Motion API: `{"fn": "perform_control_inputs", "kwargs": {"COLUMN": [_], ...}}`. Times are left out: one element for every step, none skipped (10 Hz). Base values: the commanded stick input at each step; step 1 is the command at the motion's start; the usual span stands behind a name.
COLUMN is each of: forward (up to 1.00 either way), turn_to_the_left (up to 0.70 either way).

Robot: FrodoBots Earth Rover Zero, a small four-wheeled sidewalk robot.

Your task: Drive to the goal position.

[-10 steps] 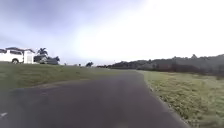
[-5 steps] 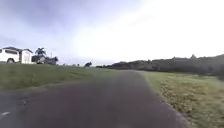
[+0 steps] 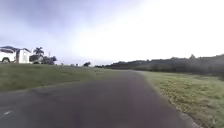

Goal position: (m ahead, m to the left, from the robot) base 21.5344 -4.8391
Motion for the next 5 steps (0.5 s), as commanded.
{"fn": "perform_control_inputs", "kwargs": {"forward": [1.0, 1.0, 1.0, 1.0, 1.0], "turn_to_the_left": [0.0, 0.0, 0.0, 0.0, 0.0]}}
